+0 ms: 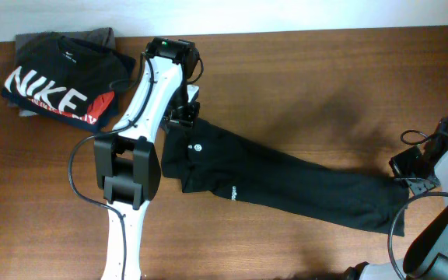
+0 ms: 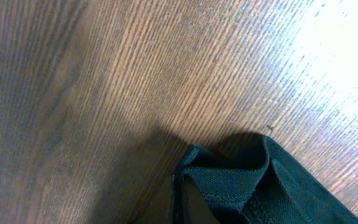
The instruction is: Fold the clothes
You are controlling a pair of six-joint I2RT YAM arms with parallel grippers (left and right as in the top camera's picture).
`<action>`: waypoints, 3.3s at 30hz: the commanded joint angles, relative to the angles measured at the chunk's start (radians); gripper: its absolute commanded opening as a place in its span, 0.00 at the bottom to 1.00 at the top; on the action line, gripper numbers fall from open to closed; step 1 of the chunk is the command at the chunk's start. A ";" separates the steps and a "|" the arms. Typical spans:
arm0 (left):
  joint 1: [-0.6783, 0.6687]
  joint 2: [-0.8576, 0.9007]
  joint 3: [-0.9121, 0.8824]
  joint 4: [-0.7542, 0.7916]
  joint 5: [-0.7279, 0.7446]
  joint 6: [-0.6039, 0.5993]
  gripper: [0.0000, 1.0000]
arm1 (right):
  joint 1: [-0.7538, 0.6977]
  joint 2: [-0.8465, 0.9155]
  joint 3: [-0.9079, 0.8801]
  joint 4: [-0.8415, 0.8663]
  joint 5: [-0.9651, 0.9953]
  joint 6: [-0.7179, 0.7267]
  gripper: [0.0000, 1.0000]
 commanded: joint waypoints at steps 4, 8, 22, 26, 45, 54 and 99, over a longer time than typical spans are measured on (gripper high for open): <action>0.006 -0.026 -0.006 0.008 -0.010 0.016 0.54 | -0.002 0.005 -0.007 -0.056 0.117 0.058 0.23; 0.006 -0.026 -0.006 0.005 -0.011 0.016 0.54 | -0.021 0.004 0.011 -0.108 0.148 0.091 0.23; 0.006 -0.026 -0.006 0.010 -0.010 0.016 0.54 | -0.033 -0.054 0.303 -0.534 0.079 0.002 0.31; 0.006 -0.026 -0.006 0.009 -0.010 0.016 0.54 | -0.017 -0.050 0.241 -0.512 0.080 0.000 0.51; 0.006 -0.026 -0.006 0.013 -0.010 0.016 0.55 | -0.005 -0.047 0.002 -0.349 0.079 0.000 0.04; 0.013 -0.026 -0.006 0.005 -0.011 0.016 0.59 | -0.067 -0.080 0.002 -0.453 0.129 0.117 0.04; -0.097 -0.278 -0.004 -0.027 0.128 0.050 0.01 | -0.096 -0.541 0.002 -0.653 -0.404 -0.472 1.00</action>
